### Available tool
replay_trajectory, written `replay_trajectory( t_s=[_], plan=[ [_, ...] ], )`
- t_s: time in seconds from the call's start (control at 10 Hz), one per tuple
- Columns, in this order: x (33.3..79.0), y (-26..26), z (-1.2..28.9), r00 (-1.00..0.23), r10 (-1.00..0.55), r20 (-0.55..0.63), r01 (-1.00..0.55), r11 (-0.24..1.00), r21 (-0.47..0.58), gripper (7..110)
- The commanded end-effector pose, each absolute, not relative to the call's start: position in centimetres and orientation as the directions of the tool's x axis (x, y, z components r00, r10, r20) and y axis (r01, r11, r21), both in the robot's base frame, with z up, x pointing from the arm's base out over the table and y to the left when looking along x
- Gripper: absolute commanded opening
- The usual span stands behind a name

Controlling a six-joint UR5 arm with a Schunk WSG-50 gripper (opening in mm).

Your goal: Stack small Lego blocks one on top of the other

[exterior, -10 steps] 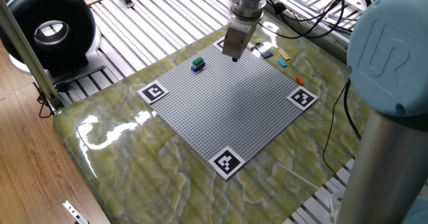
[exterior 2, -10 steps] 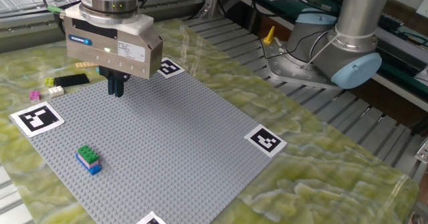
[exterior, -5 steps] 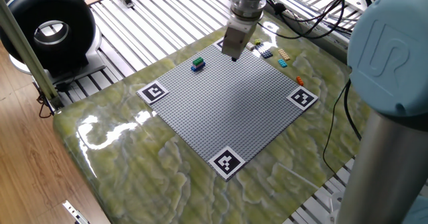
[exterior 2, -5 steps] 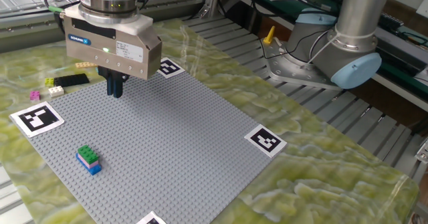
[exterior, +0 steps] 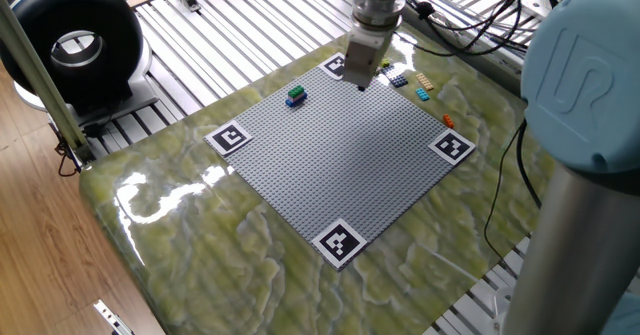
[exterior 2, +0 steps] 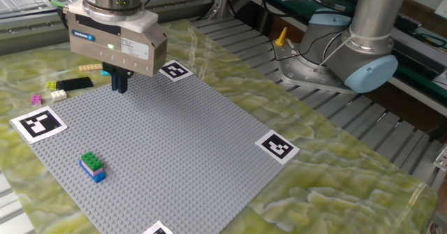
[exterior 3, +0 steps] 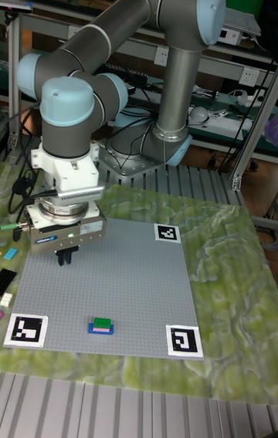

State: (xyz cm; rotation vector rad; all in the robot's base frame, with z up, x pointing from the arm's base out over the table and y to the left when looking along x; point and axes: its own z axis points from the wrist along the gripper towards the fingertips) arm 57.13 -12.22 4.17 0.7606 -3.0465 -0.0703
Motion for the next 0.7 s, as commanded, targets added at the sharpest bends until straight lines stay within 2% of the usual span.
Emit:
replay_trajectory(
  t_s=[0.0,0.6],
  plan=[
    [56.2,-14.7,3.9,-0.863,-0.505,-0.01,-0.506,0.862,0.027,7],
    [56.3,-18.4,3.1,-0.817,-0.576,-0.008,-0.576,0.817,0.01,7]
  ],
)
